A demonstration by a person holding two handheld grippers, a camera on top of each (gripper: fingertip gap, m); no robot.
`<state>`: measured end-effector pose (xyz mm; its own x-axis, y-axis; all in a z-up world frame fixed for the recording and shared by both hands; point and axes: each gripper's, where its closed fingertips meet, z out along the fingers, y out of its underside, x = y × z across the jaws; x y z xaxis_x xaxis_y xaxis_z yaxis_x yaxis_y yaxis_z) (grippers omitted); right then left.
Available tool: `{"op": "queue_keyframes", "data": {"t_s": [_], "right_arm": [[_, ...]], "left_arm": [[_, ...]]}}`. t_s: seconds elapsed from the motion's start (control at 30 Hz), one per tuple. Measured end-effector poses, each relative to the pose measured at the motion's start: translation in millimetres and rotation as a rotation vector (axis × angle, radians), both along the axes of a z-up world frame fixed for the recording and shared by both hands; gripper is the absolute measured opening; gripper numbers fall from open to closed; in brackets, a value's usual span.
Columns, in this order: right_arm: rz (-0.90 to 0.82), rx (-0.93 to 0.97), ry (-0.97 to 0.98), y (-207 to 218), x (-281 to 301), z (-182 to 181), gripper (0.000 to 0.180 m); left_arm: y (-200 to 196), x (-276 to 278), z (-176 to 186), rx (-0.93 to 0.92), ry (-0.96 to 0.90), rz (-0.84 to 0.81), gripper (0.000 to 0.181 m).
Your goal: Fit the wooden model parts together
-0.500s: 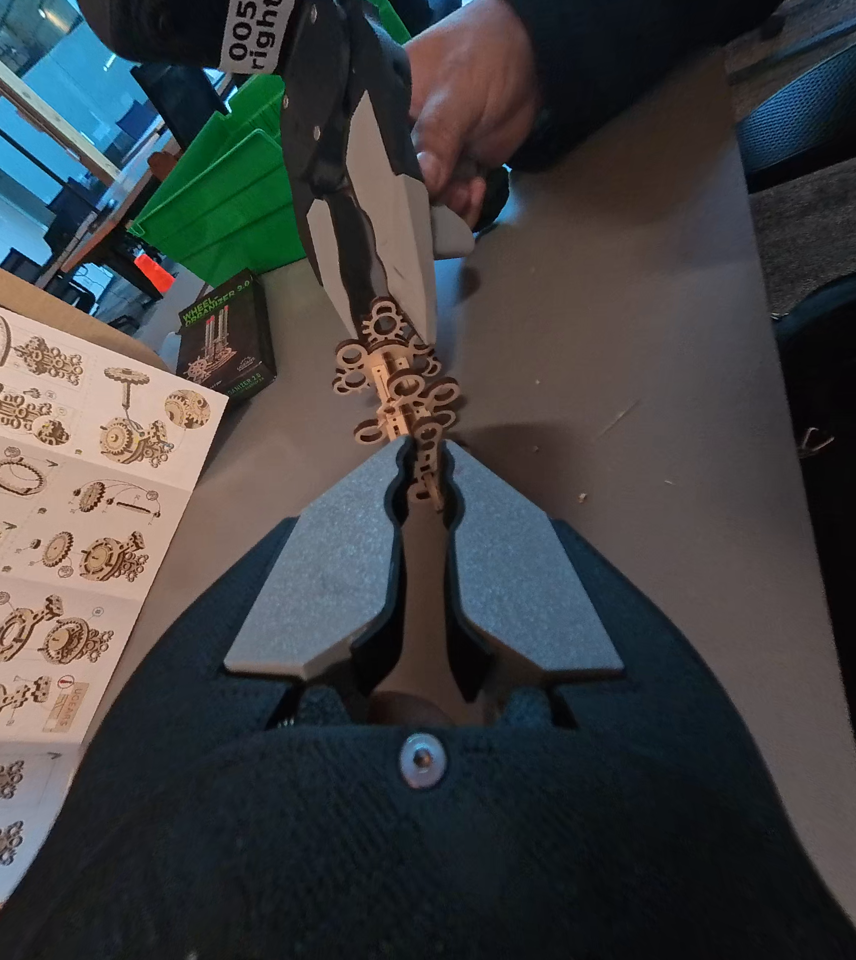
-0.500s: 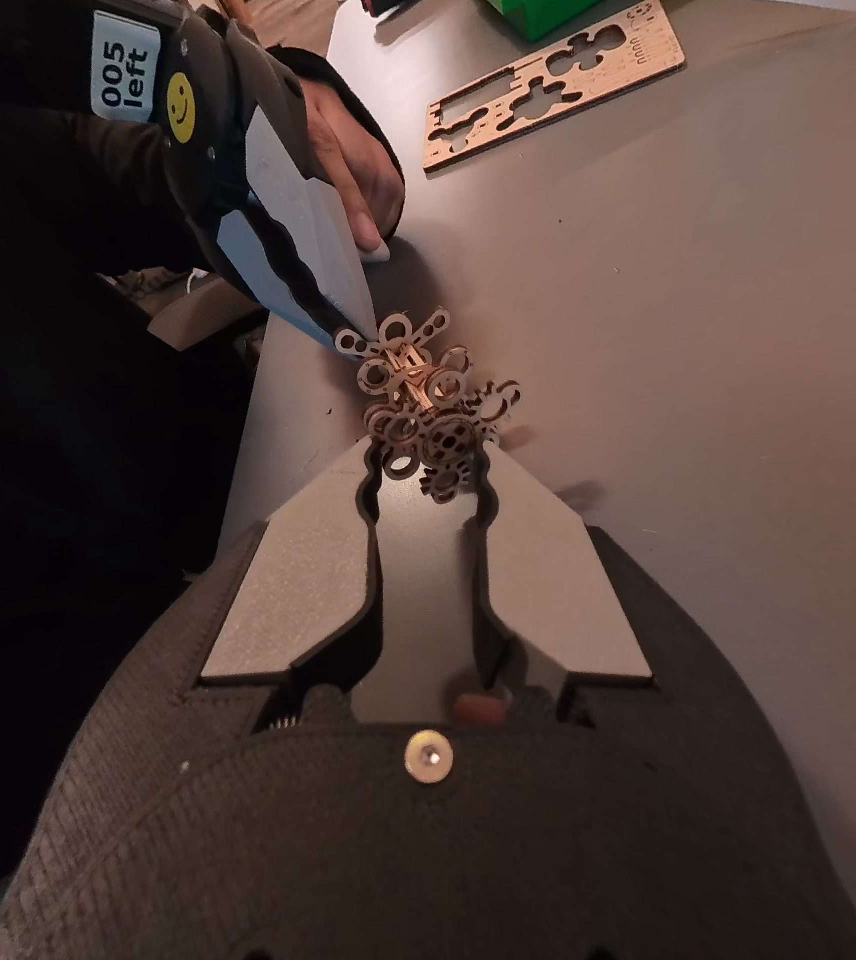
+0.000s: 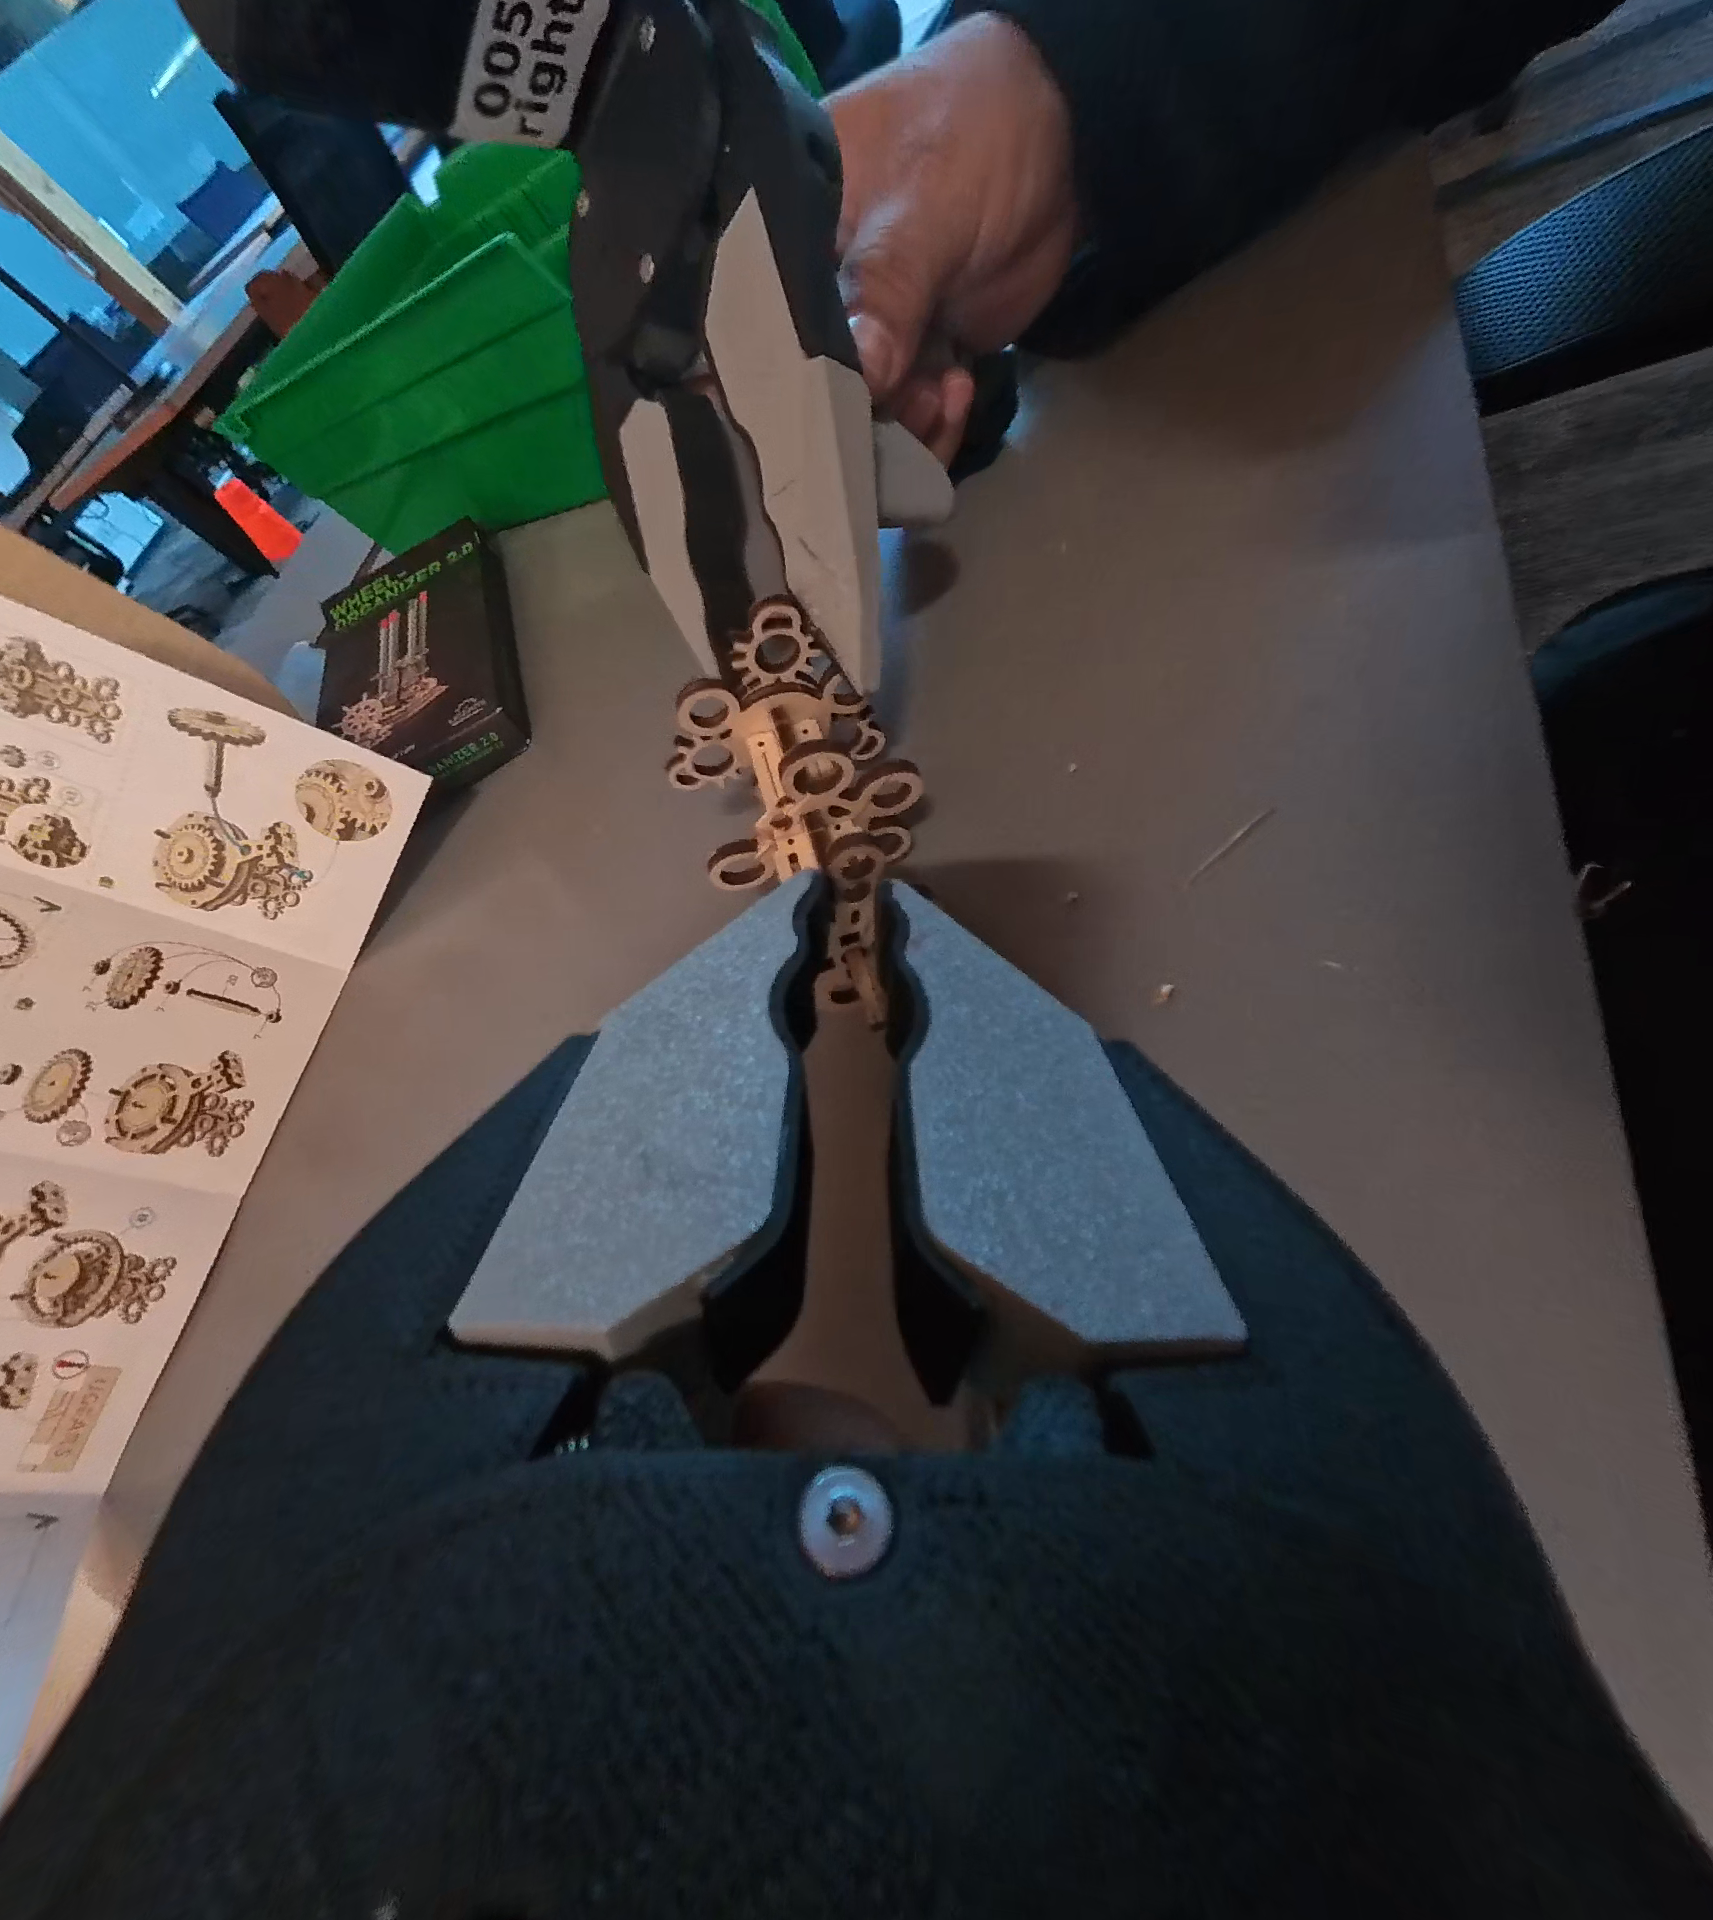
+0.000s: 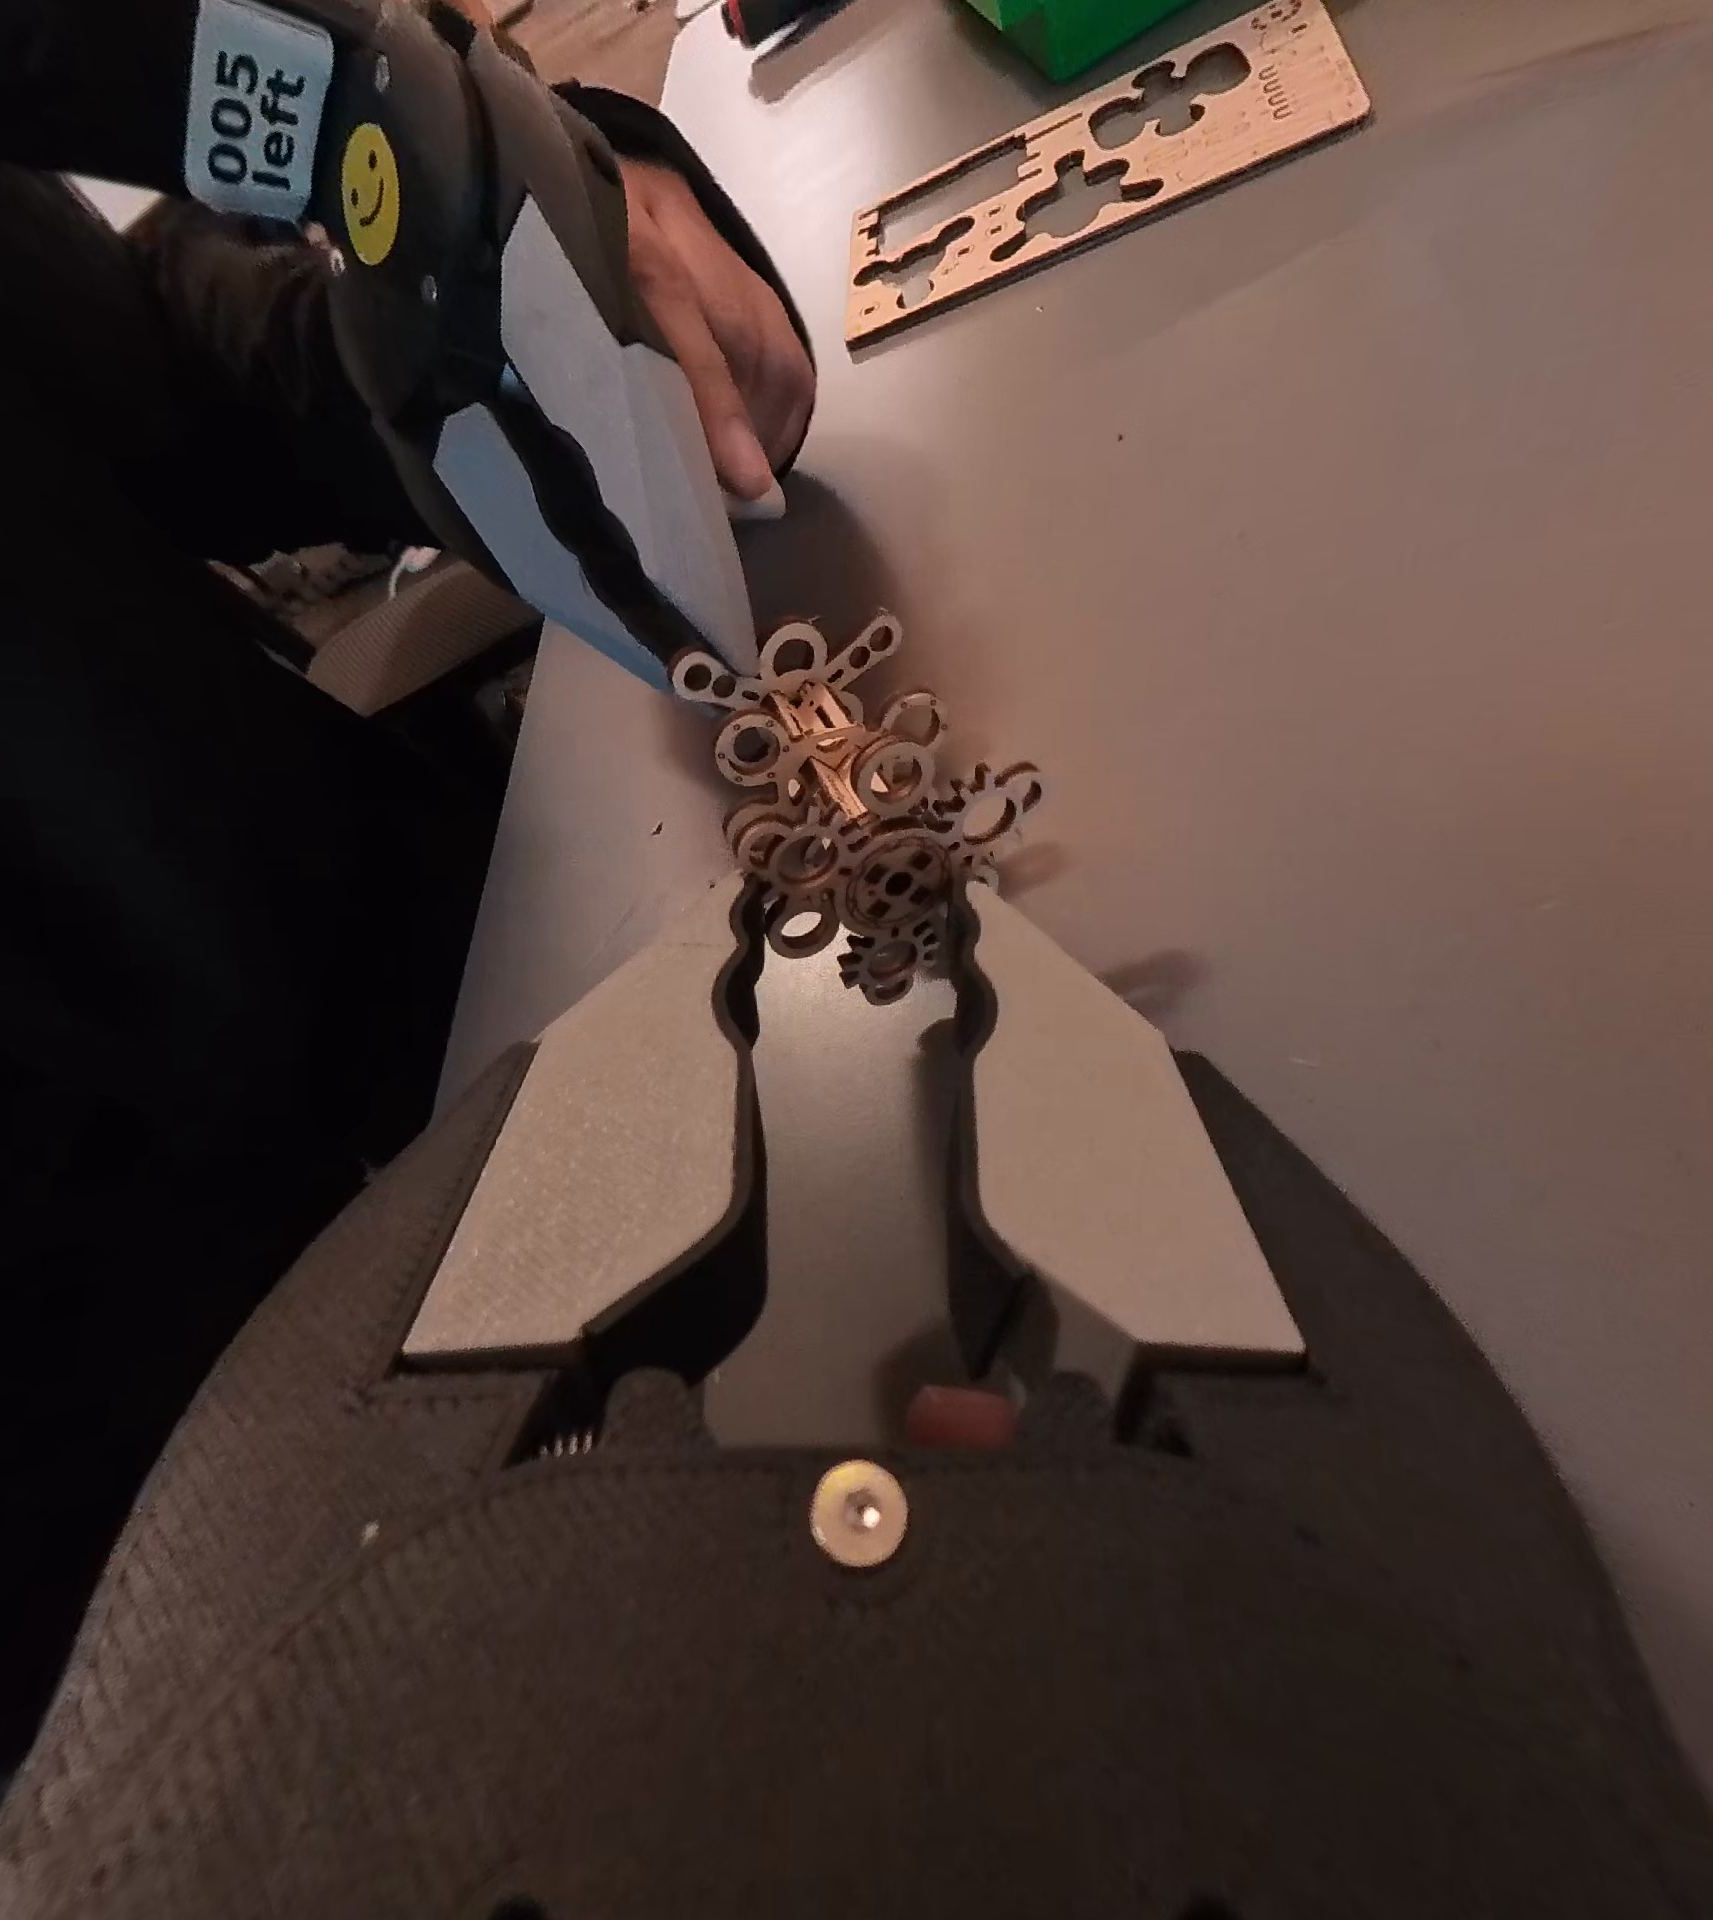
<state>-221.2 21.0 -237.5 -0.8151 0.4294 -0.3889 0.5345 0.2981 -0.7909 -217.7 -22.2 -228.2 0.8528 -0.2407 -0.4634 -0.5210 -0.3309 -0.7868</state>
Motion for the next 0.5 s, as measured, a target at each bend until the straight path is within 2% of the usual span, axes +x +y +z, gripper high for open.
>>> {"op": "queue_keyframes", "data": {"t_s": [0.27,0.5], "right_arm": [[-0.003,-0.004,-0.044,-1.1,-0.6,-3.8,0.032],[-0.014,-0.021,-0.056,-0.6,-2.3,-2.6,0.032]], "left_arm": [[-2.0,-5.6,0.3,0.003,0.007,0.05,0.005],[-7.8,-8.7,3.0,0.008,-0.034,0.074,0.015]]}}
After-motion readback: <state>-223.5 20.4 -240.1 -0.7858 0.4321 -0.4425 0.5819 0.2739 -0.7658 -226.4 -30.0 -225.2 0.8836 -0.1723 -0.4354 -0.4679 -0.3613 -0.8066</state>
